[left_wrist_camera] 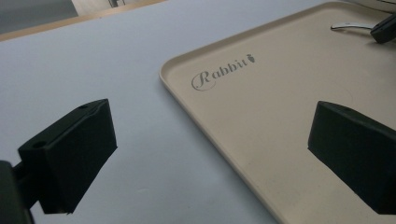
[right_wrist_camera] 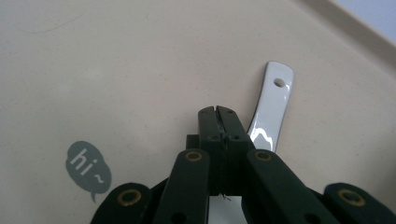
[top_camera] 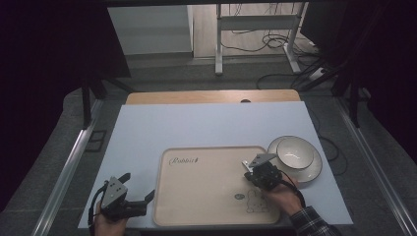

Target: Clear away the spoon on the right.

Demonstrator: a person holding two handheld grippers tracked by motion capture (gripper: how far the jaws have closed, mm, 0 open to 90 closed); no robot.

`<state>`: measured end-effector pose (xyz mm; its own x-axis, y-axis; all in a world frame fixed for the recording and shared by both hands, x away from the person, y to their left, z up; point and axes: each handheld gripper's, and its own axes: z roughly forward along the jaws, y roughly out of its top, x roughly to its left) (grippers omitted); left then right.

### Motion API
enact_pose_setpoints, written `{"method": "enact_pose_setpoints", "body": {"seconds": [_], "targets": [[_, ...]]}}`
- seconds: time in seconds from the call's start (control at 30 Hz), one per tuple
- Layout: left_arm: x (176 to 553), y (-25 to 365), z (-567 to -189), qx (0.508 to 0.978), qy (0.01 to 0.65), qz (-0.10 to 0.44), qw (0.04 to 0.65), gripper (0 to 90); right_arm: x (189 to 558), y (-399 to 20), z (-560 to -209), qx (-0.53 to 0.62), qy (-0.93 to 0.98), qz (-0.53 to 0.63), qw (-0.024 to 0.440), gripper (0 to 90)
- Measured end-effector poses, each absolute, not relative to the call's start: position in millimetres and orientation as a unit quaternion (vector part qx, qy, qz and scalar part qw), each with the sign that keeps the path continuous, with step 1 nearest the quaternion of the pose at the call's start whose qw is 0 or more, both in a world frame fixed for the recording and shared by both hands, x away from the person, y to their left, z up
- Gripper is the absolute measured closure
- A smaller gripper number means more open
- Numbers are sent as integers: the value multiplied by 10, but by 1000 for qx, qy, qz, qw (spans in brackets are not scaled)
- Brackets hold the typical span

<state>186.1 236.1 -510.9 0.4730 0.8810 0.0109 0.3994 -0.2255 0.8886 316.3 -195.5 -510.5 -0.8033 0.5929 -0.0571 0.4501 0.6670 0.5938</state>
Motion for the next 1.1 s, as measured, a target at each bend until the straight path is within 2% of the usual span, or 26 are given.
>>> {"method": "enact_pose_setpoints", "body": {"seconds": [0.67,1.1], "targets": [[1858,2357,-5107,735,435,272,444,9,3212,-2066,-5086,314,892,296,135,895],[1862,2358,-5107,735,435,270,444,9,3133,-2094,-4973,309,880,328,150,639]]}}
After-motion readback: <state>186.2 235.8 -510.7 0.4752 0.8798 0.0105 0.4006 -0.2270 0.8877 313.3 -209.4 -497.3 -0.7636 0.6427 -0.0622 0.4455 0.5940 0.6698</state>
